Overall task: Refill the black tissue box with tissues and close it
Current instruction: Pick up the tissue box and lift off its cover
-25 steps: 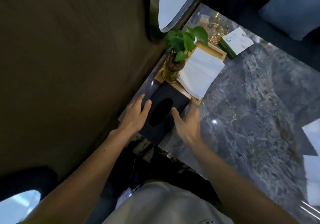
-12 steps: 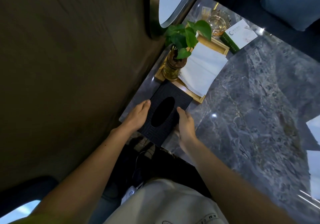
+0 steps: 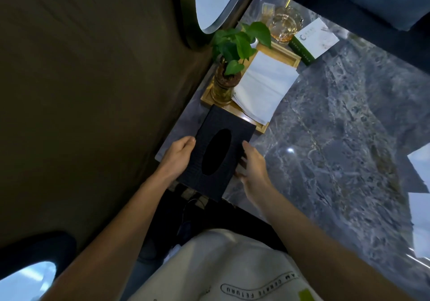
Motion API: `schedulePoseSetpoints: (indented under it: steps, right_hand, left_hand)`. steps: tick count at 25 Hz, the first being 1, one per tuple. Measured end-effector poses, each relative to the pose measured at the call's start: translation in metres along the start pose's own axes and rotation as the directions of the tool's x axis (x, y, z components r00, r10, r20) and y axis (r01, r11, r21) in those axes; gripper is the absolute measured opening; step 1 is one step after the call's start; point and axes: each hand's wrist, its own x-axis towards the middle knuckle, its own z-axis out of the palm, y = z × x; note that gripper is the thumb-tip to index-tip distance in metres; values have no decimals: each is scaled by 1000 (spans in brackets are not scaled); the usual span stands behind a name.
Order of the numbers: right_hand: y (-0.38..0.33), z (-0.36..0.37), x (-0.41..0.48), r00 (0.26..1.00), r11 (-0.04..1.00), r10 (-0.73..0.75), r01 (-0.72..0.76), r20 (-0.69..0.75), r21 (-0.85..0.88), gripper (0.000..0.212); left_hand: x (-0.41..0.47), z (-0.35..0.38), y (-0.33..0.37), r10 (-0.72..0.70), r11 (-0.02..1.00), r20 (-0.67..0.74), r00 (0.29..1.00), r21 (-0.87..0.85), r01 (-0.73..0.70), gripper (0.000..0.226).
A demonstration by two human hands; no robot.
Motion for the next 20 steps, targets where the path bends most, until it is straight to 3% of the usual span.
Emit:
schedulePoseSetpoints:
  steps: [3,11,15,20]
  right_hand:
    - [-17,-14,-4,998,998,-62,62,34,-2,18]
    - [-57,-89,-21,990,986,-143,141,17,93,27]
    - [-74,-146,-31,982,978,-187,185,5,96,34]
    - [-94,-225,-36,975,970,-218,222,-47,102,34]
  left_hand:
    - [-4,9,20,65,998,-30,997,17,-65,20]
    - [-16,74,77,196,977,-9,981,-88,-196,34]
    - [-31,131,105,211,966,1,978,-151,-208,40]
    - [-52,206,137,269,959,54,962,-106,-262,39]
